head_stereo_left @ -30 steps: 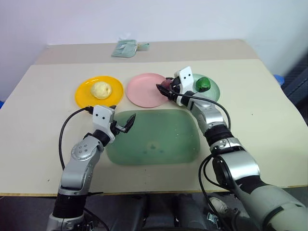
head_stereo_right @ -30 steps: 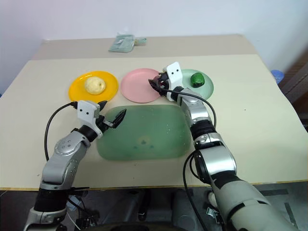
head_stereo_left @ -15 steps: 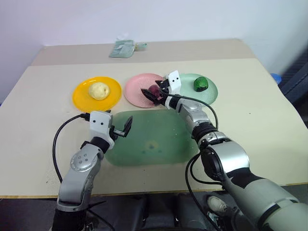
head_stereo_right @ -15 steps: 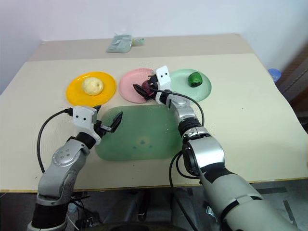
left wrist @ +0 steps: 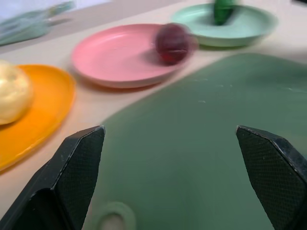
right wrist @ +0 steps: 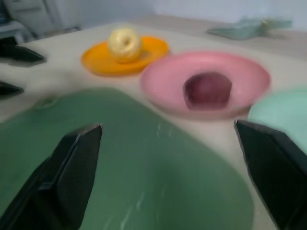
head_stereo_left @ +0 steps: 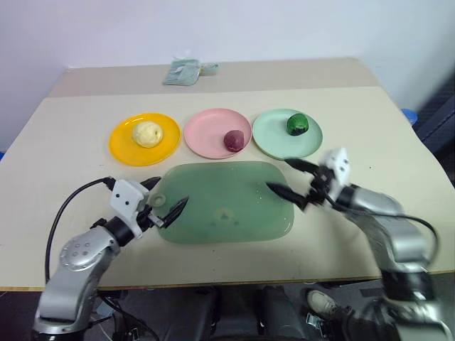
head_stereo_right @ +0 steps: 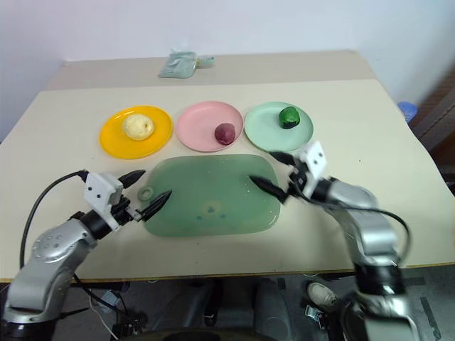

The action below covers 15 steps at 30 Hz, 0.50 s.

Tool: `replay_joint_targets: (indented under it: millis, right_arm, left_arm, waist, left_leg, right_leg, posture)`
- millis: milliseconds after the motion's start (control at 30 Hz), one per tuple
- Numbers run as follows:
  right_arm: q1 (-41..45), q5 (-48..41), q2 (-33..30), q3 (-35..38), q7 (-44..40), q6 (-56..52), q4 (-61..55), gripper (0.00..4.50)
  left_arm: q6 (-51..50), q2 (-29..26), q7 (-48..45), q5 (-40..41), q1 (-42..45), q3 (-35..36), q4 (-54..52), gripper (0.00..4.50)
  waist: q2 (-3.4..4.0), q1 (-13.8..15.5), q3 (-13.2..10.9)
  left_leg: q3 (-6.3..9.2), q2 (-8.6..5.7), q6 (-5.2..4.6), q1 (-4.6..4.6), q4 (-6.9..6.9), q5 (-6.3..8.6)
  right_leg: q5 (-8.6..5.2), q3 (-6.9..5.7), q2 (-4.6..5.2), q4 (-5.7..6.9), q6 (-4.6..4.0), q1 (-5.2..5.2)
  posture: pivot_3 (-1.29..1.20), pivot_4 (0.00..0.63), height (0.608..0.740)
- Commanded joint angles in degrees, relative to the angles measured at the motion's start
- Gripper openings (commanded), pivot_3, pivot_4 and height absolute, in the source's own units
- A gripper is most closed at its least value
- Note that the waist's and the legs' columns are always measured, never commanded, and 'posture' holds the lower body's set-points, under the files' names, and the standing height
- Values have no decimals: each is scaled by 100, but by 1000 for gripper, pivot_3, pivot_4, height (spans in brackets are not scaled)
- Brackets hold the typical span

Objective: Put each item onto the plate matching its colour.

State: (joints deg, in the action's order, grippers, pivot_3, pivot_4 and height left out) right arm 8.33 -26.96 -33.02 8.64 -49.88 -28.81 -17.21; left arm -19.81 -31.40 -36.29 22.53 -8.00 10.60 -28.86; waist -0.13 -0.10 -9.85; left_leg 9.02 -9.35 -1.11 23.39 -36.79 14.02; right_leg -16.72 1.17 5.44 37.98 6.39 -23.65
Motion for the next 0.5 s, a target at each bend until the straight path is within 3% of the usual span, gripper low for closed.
replay_joint_targets:
  millis: [33, 300, 500]
  right_arm:
    - [-489, -381, -352, 516, 4, -279, -742, 4489]
    - [-1610, -410, -535, 1298, 419, -288, -1346, 4489]
    - [-1744, -296, -534, 1465, 670, -168, -1265, 4489]
  left_arm:
    - [168, -285, -575, 378, -94, 316, -27, 4500]
    - [152, -834, -1468, 1093, -498, 1085, -129, 4500]
    - [3, -962, -1612, 1414, -534, 1249, -94, 4500]
  waist:
    - [1, 23, 1]
    - [0, 112, 0]
    - [0, 99, 1]
  left_leg:
    - [-2, 0, -2, -1, 0, 1]
    - [-3, 0, -9, -1, -2, 5]
    - [-4, 0, -11, -6, -2, 7]
  right_leg:
    - [0, 0, 2, 0, 0, 1]
    - [0, -2, 4, -13, 1, 12]
    - [0, -2, 4, -18, 1, 20]
  posture:
    - [0, 150, 740]
    - [0, 150, 740]
    - [0, 150, 740]
